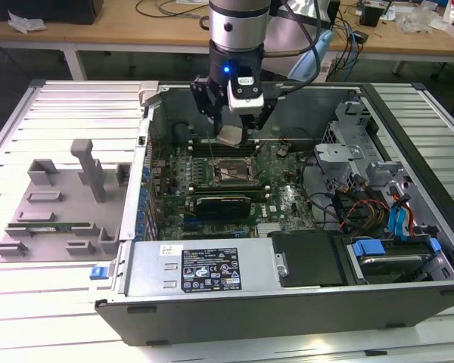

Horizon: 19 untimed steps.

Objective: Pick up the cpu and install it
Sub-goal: 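Place the cpu into insertion slot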

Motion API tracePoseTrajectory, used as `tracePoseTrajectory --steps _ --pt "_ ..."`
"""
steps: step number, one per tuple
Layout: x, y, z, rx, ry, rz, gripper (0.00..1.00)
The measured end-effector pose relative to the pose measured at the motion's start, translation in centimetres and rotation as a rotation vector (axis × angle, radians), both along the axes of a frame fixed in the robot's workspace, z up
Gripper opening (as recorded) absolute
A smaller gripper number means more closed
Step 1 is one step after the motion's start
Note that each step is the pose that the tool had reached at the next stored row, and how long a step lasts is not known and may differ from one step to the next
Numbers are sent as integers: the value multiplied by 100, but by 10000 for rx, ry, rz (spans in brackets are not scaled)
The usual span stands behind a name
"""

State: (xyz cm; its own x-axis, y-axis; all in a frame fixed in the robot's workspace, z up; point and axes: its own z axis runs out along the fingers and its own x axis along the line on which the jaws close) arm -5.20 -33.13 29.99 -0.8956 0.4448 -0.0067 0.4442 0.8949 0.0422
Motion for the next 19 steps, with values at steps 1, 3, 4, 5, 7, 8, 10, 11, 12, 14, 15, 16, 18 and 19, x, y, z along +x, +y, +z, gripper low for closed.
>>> tracePoseTrajectory --steps 1,3,4,5,7,8,10,11,12,14,15,16,18,19 --pt "0 0 0 0 0 -278 55" --pt "0 0 -1 0 0 -1026 55" --pt "0 0 -1 -1 0 -1253 55" --pt "0 0 -1 0 0 -1420 55" --pt "0 0 -1 -1 0 -2054 55" --pt "0 0 -1 0 0 -2258 55" --pt "0 0 -2 -1 0 -2779 55" --pt "0 0 -2 0 0 -3064 55" --pt "0 0 -3 0 0 -3409 55" --pt "0 0 -3 0 0 -4081 55" --pt "0 0 -3 -1 0 -4229 55" --pt "0 0 -4 -1 0 -4383 55" --pt "0 0 -5 -1 1 -5094 55" --pt "0 0 -6 0 1 -5436 55"
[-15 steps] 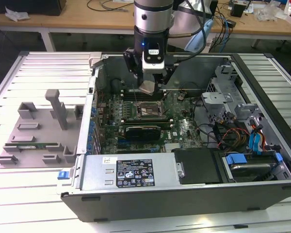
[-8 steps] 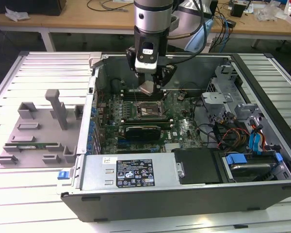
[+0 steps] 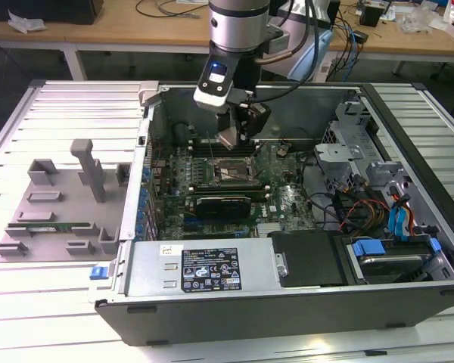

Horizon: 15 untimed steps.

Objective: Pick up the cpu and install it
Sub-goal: 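Place the cpu into insertion slot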

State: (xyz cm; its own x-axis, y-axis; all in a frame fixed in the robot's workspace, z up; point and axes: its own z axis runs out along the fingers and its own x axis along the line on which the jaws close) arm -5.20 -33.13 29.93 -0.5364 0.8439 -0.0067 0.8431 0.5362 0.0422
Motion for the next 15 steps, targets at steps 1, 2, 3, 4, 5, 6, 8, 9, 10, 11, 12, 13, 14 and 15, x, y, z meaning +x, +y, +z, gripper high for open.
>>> tracePoseTrajectory --steps 1,2,3,4,5,6,8,9,10,11,12,13,14,15 --pt "0 0 0 0 0 -308 55" --pt "0 0 -2 0 0 -805 55" --pt "0 0 -3 1 -1 -1165 55" --pt "0 0 -4 0 0 -1509 55" --pt "0 0 -5 0 0 -1810 55" --pt "0 0 -7 0 0 -2220 55" --pt "0 0 -9 0 0 -2917 55" --pt "0 0 -10 1 0 -3092 55" --pt "0 0 -11 0 0 -3532 55" --pt "0 0 -12 0 0 -3857 55" --pt "0 0 -13 0 1 -4143 55" --pt "0 0 -13 -3 0 -4211 55" --pt "0 0 -15 -6 -9 -4250 55" --pt "-1 0 -17 -6 -46 -4287 55"
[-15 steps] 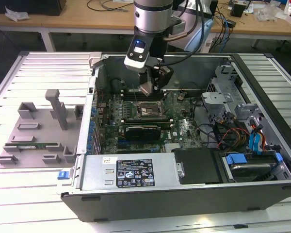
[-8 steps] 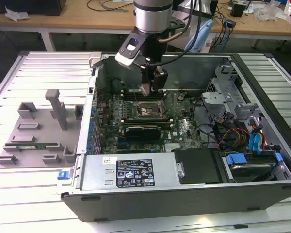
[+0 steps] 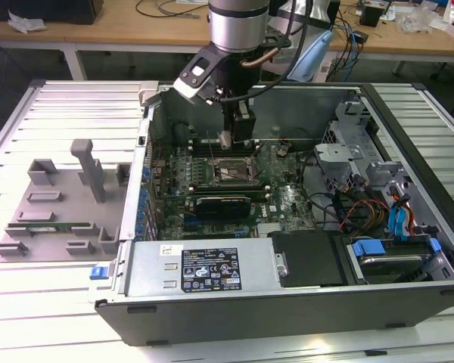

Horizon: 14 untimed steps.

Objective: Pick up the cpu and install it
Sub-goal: 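Place the cpu into insertion slot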

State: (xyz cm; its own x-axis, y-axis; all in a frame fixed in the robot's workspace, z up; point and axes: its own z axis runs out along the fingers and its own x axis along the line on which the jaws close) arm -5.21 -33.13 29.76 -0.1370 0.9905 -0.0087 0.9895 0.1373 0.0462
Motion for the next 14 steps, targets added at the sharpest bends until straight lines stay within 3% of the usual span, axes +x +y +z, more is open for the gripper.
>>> tracePoseTrajectory --steps 2,6,9,14 --pt "1 0 -20 -50 -165 -220 55" --pt "1 0 -69 -81 -176 -926 55" --pt "0 0 -114 -79 -226 -990 55" --pt "-2 0 -193 -80 -228 -991 55"
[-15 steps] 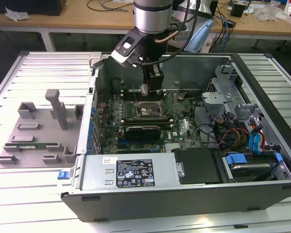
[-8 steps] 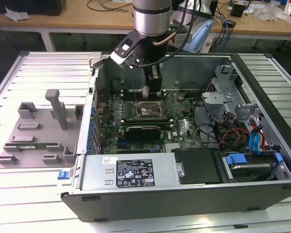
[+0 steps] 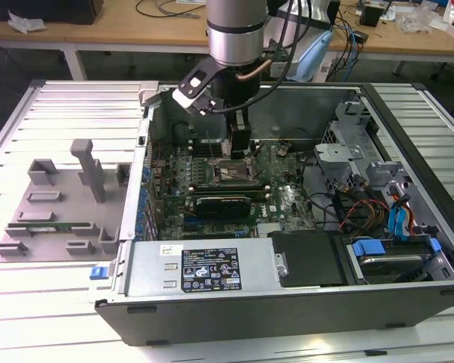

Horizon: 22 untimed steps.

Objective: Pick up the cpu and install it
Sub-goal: 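Place the cpu into insertion slot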

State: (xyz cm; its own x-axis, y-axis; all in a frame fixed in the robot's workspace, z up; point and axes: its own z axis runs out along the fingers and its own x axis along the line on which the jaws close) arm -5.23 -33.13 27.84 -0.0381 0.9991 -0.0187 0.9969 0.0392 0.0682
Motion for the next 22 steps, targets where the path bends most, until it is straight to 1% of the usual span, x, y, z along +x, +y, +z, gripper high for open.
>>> tracePoseTrajectory --steps 3,7,11,13,14,16,21,22 --pt "0 0 -42 0 0 0 55" --pt "0 0 -179 1 0 14 55" --pt "0 22 -232 3 -1 16 55" --pt "0 22 -234 2 0 14 55" --pt "0 23 -245 6 -2 14 55" --pt "-1 29 -283 2 0 11 55" --pt "0 56 -342 3 0 14 55" --pt "0 60 -362 3 0 16 55"
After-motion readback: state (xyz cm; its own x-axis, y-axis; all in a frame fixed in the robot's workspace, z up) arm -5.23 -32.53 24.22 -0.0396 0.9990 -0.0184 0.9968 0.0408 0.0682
